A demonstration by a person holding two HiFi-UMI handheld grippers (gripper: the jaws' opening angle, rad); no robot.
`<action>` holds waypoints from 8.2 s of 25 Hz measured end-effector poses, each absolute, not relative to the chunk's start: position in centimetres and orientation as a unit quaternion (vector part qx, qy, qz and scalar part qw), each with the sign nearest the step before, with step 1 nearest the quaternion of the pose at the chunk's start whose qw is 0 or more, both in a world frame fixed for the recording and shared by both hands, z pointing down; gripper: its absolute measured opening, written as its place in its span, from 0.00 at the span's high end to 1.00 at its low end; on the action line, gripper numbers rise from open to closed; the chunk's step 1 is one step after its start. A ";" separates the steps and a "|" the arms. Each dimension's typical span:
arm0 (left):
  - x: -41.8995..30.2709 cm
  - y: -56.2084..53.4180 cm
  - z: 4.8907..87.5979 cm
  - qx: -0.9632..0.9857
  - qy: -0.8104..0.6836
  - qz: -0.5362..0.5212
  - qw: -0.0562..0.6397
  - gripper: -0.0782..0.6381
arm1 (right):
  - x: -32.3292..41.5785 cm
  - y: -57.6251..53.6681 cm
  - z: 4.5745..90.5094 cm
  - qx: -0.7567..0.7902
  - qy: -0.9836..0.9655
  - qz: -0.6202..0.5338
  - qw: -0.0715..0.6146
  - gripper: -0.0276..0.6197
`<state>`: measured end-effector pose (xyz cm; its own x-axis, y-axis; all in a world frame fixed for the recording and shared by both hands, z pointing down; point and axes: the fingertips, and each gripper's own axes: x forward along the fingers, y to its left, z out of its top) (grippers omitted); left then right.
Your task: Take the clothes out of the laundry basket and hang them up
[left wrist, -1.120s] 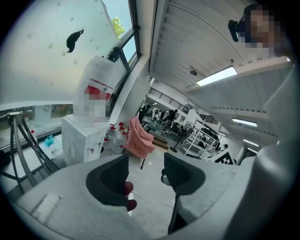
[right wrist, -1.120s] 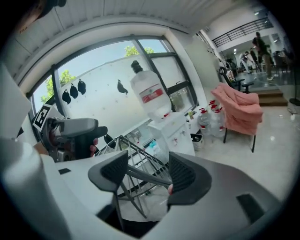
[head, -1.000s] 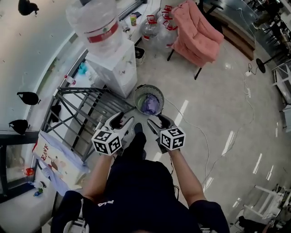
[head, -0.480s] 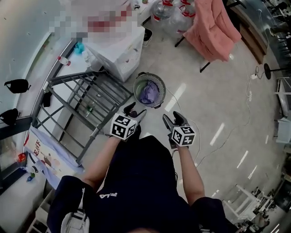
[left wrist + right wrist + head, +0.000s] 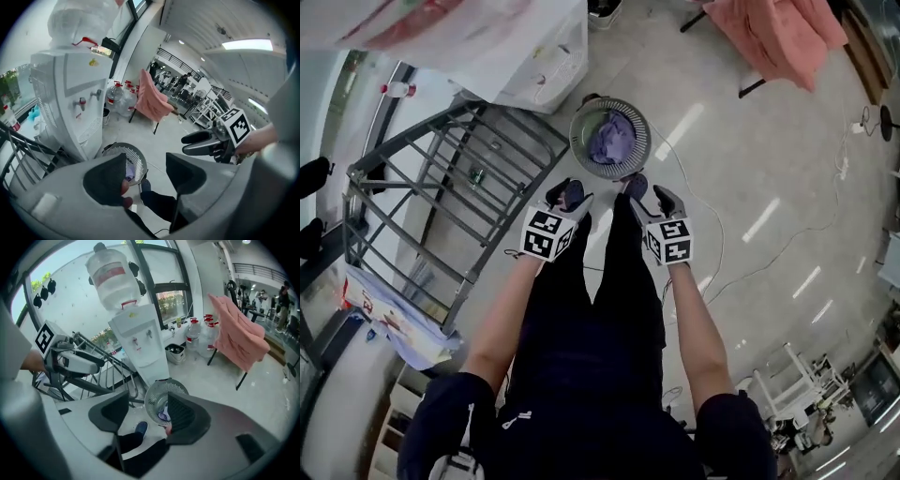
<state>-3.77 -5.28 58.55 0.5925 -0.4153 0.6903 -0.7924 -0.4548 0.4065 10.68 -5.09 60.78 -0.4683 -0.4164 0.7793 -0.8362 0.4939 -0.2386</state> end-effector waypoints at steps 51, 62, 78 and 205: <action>6.7 -8.9 112.4 0.720 0.108 0.656 -0.199 0.80 | 20.7 -3.2 93.9 0.450 -0.745 0.409 0.275 0.61; 7.0 -10.4 96.6 0.782 -0.038 0.622 -0.029 0.81 | 19.4 -5.0 85.8 0.443 -0.760 0.393 0.268 0.61; 6.5 -9.9 67.8 0.825 -0.181 0.525 0.102 0.81 | 13.6 -2.2 73.0 0.360 -0.810 0.307 0.347 0.61; -77.4 13.6 37.6 0.409 -0.836 0.094 0.355 0.80 | -68.6 -0.9 35.6 0.050 -0.935 -0.012 0.352 0.93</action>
<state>-77.40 13.62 37.60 -0.4139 -0.6160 0.6703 -0.7499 0.6482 0.1325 -68.63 -0.86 35.57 -0.7477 -0.1014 0.6563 -0.0841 0.9948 0.0579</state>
